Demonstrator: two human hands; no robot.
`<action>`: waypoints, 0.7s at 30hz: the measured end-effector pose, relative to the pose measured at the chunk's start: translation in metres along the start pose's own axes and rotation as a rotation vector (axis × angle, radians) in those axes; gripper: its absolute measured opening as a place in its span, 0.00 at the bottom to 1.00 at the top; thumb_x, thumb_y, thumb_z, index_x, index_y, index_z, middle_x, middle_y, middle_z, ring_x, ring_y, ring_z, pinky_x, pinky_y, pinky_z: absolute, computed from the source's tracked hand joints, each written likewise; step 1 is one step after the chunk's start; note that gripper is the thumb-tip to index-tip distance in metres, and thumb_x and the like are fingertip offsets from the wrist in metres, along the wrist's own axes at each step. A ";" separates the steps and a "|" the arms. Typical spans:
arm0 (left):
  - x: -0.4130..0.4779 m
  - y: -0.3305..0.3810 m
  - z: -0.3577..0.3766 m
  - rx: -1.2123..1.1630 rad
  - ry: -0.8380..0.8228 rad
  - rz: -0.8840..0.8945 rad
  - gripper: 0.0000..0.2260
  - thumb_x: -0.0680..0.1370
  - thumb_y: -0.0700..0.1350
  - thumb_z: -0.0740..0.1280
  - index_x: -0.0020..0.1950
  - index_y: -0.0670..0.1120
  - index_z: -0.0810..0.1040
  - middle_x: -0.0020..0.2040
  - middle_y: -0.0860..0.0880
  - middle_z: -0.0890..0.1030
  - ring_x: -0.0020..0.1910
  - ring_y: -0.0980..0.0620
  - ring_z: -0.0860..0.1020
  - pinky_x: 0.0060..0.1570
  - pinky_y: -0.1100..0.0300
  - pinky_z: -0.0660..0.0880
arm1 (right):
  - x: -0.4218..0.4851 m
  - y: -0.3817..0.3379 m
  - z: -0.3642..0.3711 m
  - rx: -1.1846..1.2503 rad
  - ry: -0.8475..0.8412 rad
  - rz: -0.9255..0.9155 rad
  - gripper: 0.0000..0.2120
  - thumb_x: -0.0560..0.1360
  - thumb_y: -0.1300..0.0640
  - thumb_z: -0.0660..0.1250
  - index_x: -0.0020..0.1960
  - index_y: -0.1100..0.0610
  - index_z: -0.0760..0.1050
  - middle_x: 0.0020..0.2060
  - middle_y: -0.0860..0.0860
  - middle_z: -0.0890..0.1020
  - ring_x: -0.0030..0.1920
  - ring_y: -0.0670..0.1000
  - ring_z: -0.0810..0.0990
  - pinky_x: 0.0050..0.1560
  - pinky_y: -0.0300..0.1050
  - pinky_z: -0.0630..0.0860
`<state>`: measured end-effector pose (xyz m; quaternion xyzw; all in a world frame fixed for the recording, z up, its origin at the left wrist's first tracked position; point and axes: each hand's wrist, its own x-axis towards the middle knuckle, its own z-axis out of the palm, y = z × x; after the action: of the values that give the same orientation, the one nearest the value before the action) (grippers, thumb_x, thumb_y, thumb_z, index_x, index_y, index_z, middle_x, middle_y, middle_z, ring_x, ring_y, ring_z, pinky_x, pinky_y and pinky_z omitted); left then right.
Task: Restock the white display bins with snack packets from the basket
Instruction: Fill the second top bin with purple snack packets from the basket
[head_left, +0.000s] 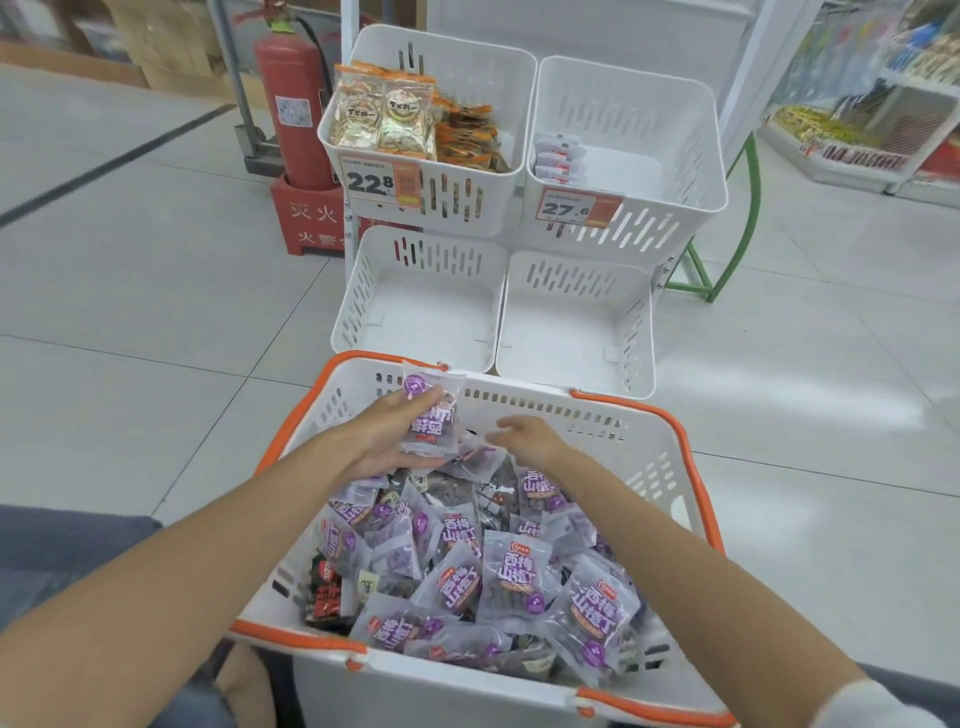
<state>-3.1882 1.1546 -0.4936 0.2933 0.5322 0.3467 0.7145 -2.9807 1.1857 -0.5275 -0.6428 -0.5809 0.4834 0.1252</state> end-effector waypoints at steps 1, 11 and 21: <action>-0.002 -0.001 -0.003 -0.011 0.018 -0.007 0.32 0.74 0.54 0.72 0.74 0.48 0.66 0.75 0.48 0.65 0.72 0.40 0.67 0.50 0.44 0.81 | 0.003 0.008 0.013 -0.069 -0.036 0.026 0.26 0.78 0.52 0.67 0.71 0.63 0.67 0.67 0.57 0.73 0.61 0.55 0.74 0.63 0.49 0.71; -0.006 0.010 -0.039 0.547 0.342 0.219 0.18 0.74 0.37 0.73 0.61 0.44 0.72 0.54 0.43 0.80 0.41 0.51 0.81 0.38 0.61 0.79 | 0.008 -0.012 -0.009 0.111 -0.011 -0.062 0.26 0.65 0.73 0.73 0.58 0.54 0.72 0.53 0.54 0.78 0.47 0.54 0.81 0.44 0.47 0.81; -0.003 0.040 -0.015 0.299 0.297 0.322 0.06 0.76 0.43 0.70 0.52 0.47 0.81 0.47 0.44 0.85 0.56 0.45 0.82 0.58 0.45 0.78 | -0.039 -0.073 -0.069 0.390 -0.069 -0.379 0.25 0.74 0.69 0.68 0.65 0.47 0.72 0.54 0.61 0.77 0.45 0.56 0.81 0.54 0.50 0.78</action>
<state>-3.2111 1.1766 -0.4641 0.4224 0.6231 0.4127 0.5129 -2.9679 1.2007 -0.4216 -0.4695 -0.5907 0.5759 0.3148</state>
